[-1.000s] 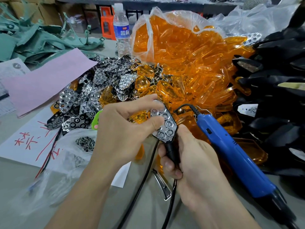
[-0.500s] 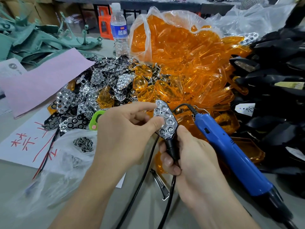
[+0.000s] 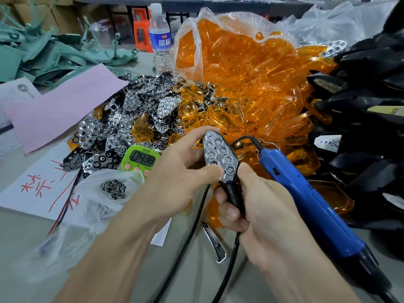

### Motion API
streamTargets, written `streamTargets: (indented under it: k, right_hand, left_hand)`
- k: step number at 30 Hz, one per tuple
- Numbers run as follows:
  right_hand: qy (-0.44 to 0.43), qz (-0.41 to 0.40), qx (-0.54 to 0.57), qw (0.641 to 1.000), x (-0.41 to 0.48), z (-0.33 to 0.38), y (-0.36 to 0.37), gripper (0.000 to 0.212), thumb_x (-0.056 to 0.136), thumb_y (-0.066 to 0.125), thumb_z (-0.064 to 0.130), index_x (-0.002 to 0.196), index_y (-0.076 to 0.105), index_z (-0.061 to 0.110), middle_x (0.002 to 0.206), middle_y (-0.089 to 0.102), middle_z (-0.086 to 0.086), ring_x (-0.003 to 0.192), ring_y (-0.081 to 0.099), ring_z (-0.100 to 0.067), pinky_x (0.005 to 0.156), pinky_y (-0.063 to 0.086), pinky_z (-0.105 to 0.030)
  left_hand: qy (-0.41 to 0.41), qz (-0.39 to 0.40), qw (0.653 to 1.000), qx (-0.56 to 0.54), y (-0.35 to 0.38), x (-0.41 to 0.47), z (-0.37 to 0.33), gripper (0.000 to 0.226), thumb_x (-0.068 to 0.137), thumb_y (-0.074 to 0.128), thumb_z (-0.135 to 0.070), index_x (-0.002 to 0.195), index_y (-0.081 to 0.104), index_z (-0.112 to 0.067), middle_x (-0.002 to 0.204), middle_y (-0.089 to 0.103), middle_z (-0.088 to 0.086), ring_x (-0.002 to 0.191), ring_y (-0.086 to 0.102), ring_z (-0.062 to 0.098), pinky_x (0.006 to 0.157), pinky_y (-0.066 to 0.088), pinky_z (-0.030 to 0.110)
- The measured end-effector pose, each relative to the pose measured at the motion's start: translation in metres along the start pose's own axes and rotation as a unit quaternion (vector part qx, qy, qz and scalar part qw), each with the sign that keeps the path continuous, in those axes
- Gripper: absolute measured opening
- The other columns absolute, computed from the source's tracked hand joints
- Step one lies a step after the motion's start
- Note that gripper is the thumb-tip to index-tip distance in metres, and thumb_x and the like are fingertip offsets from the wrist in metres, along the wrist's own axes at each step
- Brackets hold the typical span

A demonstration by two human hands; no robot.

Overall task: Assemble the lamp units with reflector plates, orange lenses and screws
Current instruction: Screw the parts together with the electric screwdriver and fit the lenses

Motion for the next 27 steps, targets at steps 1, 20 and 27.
streamTargets:
  k: [1,20,27]
  right_hand:
    - [-0.002,-0.002,0.001,1.0,0.0,0.0,0.0,0.04,0.109,0.045,0.037,0.113,0.067,0.004,0.058,0.055,-0.008,0.037,0.036,-0.01,0.031,0.025,-0.017]
    - [-0.056,0.028,-0.045,0.997,-0.007,0.0,0.013,0.045,0.102,0.057,0.039,0.061,0.07,0.025,0.055,0.052,-0.008,0.035,0.034,-0.011,0.035,0.021,-0.016]
    - [-0.061,0.05,-0.019,0.997,-0.007,-0.003,0.017,0.032,0.102,0.06,0.03,0.074,0.07,0.019,0.062,0.059,-0.004,0.034,0.046,-0.003,0.032,0.03,-0.012]
  left_hand:
    - [-0.001,-0.007,1.0,0.0,-0.001,0.0,0.001,0.057,0.081,0.071,-0.002,0.13,0.062,-0.028,0.097,0.077,0.012,0.086,0.067,0.019,0.086,0.057,0.035]
    - [0.055,-0.106,0.99,-0.068,0.007,-0.001,-0.003,0.033,0.089,0.066,-0.015,0.09,0.081,-0.043,0.08,0.074,-0.003,0.072,0.063,0.01,0.069,0.055,0.025]
    - [0.06,-0.157,0.985,-0.039,0.003,-0.004,-0.006,0.014,0.083,0.069,-0.025,0.09,0.081,-0.028,0.092,0.068,0.028,0.079,0.06,0.025,0.082,0.049,0.044]
Point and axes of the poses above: each hand's wrist, its own x-axis towards the middle knuckle, its own y-axis out of the palm, z = x × y, the point moved 5 cm from there along x, towards the middle knuckle
